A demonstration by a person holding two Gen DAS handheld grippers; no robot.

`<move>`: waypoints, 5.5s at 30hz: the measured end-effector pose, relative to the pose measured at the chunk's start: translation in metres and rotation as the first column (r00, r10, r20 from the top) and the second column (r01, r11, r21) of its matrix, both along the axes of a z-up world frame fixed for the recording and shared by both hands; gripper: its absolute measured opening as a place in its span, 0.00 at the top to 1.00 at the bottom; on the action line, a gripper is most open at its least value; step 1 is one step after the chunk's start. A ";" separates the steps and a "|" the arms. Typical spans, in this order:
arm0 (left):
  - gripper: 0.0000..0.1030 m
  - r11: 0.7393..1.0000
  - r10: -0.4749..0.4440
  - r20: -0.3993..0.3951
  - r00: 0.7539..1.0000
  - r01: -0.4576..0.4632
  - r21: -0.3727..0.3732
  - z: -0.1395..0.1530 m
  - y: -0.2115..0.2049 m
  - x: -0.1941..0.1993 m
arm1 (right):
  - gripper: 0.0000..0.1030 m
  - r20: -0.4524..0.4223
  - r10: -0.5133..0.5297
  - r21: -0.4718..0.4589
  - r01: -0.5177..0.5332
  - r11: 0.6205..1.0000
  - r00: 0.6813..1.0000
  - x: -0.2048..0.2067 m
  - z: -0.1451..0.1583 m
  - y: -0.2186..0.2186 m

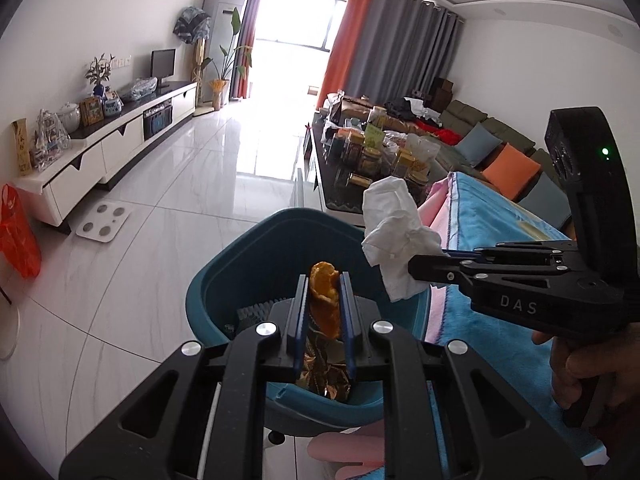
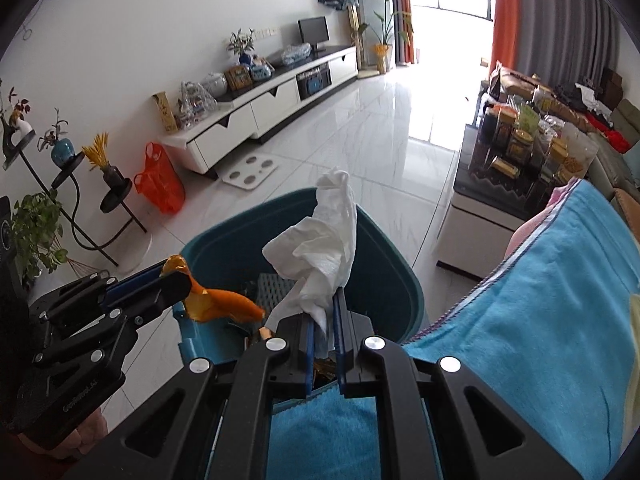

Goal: Collect trash
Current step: 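Open both tools to drop the tissue and peel into the bin, then move both tools back over the remaining tissue and orange peel, then grasp the remaining tissue with right tool while left tool grasps the orange peel, then carry the tissue and orange peel over the teal bin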

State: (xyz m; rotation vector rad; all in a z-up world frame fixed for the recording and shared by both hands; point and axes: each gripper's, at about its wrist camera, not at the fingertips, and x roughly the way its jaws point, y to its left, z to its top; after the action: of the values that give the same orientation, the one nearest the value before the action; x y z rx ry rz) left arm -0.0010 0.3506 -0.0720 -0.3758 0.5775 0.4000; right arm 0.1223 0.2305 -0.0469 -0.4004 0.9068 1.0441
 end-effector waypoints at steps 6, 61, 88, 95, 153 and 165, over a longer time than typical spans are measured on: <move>0.86 1.000 -0.001 -0.028 1.000 0.001 -0.016 -0.014 0.003 0.022 | 0.89 -0.013 0.009 -0.042 -0.009 0.999 1.000 0.003 -0.009 0.014; 0.06 0.958 -0.249 0.225 0.942 0.206 0.199 0.109 -0.140 0.001 | 0.07 0.110 -0.390 0.363 0.328 0.872 0.914 -0.032 0.075 -0.257; 0.06 0.775 -0.612 0.160 0.774 0.548 0.316 0.093 -0.334 0.052 | 0.07 0.219 -0.730 0.413 0.617 0.670 0.647 -0.070 0.061 -0.430; 0.06 0.750 -0.643 0.129 0.755 0.586 0.307 0.082 -0.348 0.067 | 0.07 0.225 -0.733 0.369 0.640 0.674 0.642 -0.057 0.051 -0.443; 0.79 0.680 -0.730 -0.080 0.678 0.733 0.015 0.018 -0.389 0.180 | 0.91 0.044 -0.670 0.169 0.656 0.736 0.741 0.025 0.019 -0.442; 0.79 0.798 -0.600 0.050 0.799 0.592 0.112 0.071 -0.310 0.111 | 0.91 0.079 -0.584 0.266 0.547 0.794 0.808 -0.001 0.060 -0.393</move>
State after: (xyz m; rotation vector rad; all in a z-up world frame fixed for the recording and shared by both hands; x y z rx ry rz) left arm 0.1101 0.0406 -0.0006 -0.1037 0.5628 -0.2035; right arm 0.1210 -0.1621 0.0134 0.0017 0.6859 0.5357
